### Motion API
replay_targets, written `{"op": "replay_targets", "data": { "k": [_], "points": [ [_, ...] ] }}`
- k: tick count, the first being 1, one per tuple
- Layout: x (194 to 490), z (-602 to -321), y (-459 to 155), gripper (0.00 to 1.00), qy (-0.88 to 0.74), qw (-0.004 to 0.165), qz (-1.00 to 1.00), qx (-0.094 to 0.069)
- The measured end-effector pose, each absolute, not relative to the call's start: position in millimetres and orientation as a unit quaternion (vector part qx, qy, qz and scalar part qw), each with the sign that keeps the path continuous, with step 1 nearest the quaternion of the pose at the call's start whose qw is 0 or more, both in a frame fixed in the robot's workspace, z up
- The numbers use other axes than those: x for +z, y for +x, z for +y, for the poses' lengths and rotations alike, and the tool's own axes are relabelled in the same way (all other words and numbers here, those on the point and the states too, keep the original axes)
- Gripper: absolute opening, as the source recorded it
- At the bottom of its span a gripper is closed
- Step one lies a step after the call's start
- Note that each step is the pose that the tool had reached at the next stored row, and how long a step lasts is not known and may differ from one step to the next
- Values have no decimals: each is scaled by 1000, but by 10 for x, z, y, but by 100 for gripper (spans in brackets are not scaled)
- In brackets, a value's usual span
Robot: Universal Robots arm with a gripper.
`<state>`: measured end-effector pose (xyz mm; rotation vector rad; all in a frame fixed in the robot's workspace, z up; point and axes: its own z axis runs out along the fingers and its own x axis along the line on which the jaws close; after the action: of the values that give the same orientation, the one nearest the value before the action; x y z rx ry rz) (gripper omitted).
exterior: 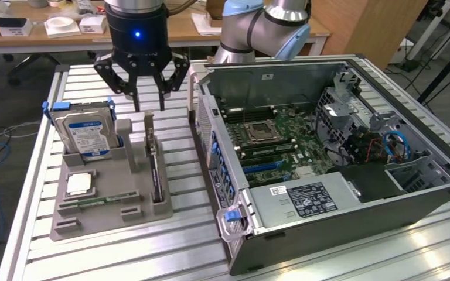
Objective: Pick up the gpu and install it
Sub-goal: 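Pick up the gpu and move the gpu toward the slot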
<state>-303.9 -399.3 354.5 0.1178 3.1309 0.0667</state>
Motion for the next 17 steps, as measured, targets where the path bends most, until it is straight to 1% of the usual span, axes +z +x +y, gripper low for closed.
{"op": "replay_targets", "data": {
  "k": [17],
  "points": [
    [3491, -3993, -3039, 47, 38, 4, 999, 21]
  ]
}}
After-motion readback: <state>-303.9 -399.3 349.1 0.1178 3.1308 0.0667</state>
